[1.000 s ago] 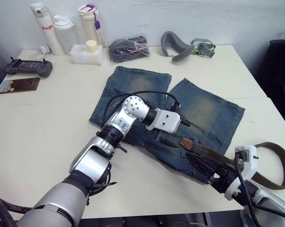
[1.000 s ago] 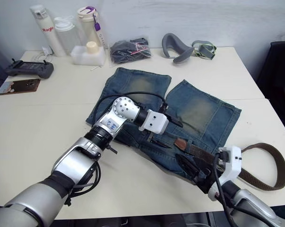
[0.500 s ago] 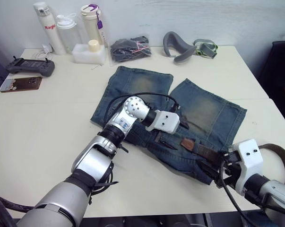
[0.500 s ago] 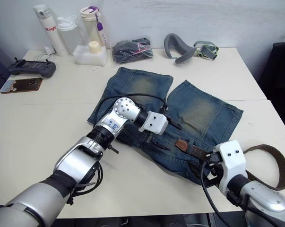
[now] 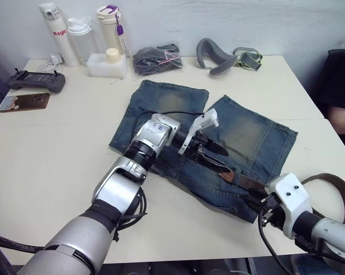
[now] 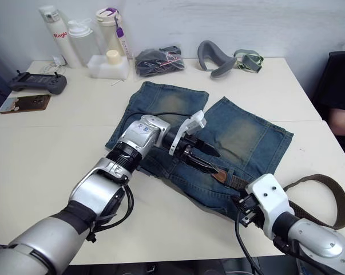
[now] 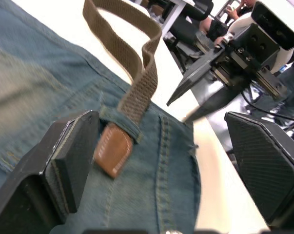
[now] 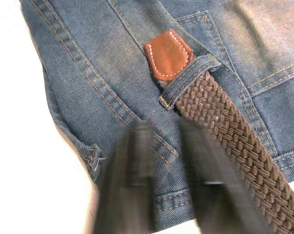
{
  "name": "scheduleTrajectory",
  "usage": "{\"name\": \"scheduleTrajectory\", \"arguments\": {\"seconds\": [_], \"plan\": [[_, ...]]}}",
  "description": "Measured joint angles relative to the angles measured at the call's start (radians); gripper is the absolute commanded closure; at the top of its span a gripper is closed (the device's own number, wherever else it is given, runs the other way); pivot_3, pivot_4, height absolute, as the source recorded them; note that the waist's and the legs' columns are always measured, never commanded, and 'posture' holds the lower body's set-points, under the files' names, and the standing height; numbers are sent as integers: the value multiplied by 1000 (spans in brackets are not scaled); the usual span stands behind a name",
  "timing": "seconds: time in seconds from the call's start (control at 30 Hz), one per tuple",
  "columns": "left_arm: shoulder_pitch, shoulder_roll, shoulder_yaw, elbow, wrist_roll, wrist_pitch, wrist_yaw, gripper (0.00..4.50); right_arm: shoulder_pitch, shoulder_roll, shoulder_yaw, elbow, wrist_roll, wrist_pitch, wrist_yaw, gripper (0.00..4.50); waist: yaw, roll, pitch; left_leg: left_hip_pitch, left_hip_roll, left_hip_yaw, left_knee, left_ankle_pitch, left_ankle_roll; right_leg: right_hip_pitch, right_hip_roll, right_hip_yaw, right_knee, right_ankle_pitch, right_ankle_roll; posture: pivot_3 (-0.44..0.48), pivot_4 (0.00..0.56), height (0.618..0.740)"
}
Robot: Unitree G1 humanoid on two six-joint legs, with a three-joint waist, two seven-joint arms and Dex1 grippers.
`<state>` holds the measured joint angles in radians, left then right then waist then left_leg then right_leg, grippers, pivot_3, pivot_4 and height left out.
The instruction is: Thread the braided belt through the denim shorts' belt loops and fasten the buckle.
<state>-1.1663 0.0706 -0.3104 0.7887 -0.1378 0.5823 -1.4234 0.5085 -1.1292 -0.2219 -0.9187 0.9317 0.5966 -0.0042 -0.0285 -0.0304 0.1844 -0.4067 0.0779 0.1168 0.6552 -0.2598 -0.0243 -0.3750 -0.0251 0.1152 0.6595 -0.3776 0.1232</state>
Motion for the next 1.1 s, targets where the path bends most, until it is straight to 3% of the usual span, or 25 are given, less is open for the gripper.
{"name": "scheduleTrajectory", "arguments": {"seconds": [0.4,0.8,0.9,1.1], "plan": [[1,-48,-25,97,71,-83,90,0,-163,124,207,0,-123,70,-38,4384,1,0,0,0,0,0,0,-1,1,-1,0,0,0,0,0,0,150,740],[22,-108,-28,171,109,-129,133,0,-188,176,272,0,-186,91,-47,4384,1,0,0,0,0,1,0,-1,1,-1,0,0,0,0,0,0,150,740],[22,-112,-26,175,110,-129,134,801,-184,184,273,0,-194,94,-46,4500,1,0,0,0,0,1,0,-1,1,-1,0,0,0,0,0,0,150,740],[22,-111,-23,183,110,-126,129,3453,-177,223,271,0,-231,131,-41,4500,1,0,0,0,0,1,0,-1,1,-1,0,0,0,0,0,0,150,740]]}}
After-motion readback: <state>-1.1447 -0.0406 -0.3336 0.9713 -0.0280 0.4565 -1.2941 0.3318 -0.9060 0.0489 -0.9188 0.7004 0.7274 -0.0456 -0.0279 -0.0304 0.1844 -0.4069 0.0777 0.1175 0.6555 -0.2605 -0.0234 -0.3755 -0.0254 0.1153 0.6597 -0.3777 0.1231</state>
